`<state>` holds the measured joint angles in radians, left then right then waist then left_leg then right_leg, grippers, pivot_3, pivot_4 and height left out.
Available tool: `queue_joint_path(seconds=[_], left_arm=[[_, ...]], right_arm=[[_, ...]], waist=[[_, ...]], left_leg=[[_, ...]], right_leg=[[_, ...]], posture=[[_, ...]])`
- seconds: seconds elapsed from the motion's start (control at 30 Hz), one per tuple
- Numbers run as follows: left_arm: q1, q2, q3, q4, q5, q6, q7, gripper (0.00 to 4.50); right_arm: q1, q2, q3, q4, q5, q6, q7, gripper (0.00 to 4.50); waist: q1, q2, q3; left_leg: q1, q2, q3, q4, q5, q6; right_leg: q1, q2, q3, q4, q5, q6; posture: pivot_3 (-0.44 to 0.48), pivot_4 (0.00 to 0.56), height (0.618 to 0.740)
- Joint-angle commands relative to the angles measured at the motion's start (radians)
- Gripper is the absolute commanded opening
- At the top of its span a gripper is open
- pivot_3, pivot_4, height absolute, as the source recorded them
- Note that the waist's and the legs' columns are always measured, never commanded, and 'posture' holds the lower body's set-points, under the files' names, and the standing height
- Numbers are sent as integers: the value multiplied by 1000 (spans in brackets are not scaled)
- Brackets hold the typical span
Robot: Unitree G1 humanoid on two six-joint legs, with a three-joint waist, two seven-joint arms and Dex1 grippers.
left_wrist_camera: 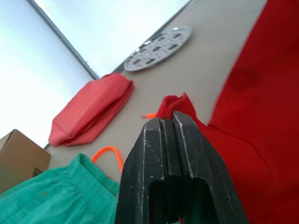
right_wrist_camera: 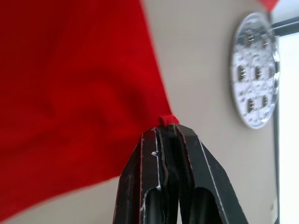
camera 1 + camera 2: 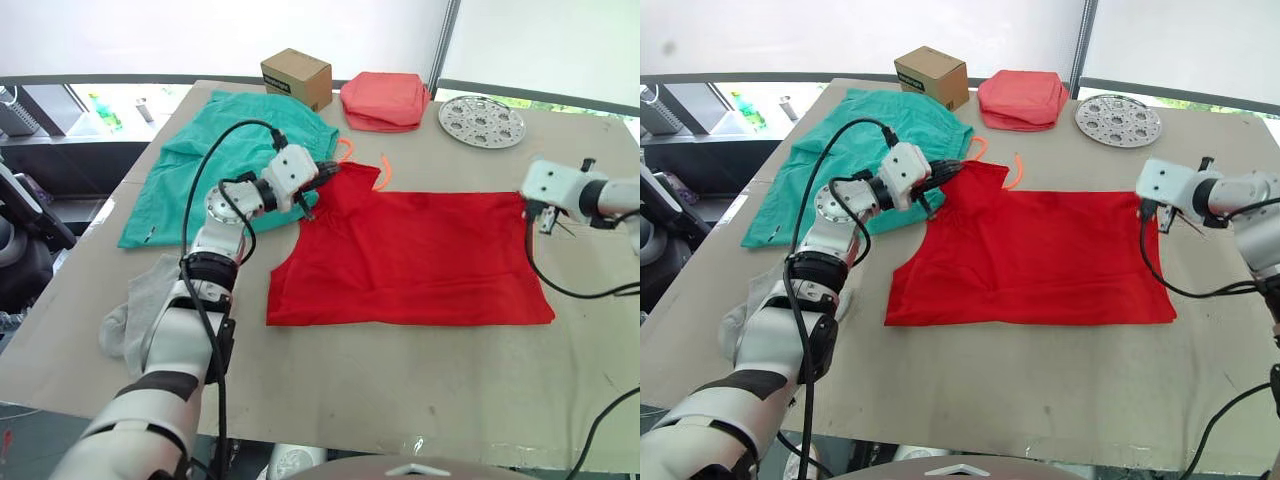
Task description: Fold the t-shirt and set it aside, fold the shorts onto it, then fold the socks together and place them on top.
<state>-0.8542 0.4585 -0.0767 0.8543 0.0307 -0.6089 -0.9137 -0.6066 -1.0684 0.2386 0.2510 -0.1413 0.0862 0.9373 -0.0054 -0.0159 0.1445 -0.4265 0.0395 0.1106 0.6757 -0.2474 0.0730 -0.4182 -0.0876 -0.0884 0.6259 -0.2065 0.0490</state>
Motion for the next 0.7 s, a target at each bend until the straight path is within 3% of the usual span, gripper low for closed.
queue_joint_path(seconds=[0.03, 0.3, 0.43, 0.53, 0.6, 0.7], left_arm=[[62, 54, -14, -74, 8, -99, -27, 43], [163, 122, -30, -99, 32, -175, -4, 43], [78, 86, -19, -9, 54, -76, 89, 43], [-45, 53, -11, 86, 69, -15, 173, 43], [-105, 50, -24, 129, 99, -42, 225, 43], [-132, 50, -35, 146, 97, -134, 211, 43]], right_arm=[[84, -66, -101, -117, 35, -23, 33, 0], [344, -101, -253, -263, 47, 56, -1, 0], [244, -13, -212, -182, 11, 102, -71, 0], [82, 68, -182, -46, -51, 86, -168, 0], [0, 107, -180, 16, -60, 98, -204, 0], [6, 97, -176, 3, -40, 28, -146, 0]], waist=[[-2, 1, 1], [-2, 3, 1], [-2, 3, 1], [-3, 2, 1], [-5, 2, 1], [-2, 3, 1]], left_leg=[[1, 0, 0, 0, 0, 0], [10, 1, -1, 0, -2, 3], [10, 1, 0, 1, -2, 3], [9, 1, 1, 3, -2, 3], [9, 1, 1, 2, -1, 2], [10, 0, 2, -2, 0, 1]], right_leg=[[0, 0, 1, 0, 0, 0], [6, -4, 5, 1, -1, -4], [6, -4, 6, 1, -1, -5], [5, -2, 6, 1, 1, -2], [5, -1, 6, 1, 2, -2], [5, -1, 6, 1, 2, -2]], posture=[[0, 150, 740], [0, 150, 740], [0, 150, 740], [0, 150, 740], [0, 150, 740], [0, 150, 740]])
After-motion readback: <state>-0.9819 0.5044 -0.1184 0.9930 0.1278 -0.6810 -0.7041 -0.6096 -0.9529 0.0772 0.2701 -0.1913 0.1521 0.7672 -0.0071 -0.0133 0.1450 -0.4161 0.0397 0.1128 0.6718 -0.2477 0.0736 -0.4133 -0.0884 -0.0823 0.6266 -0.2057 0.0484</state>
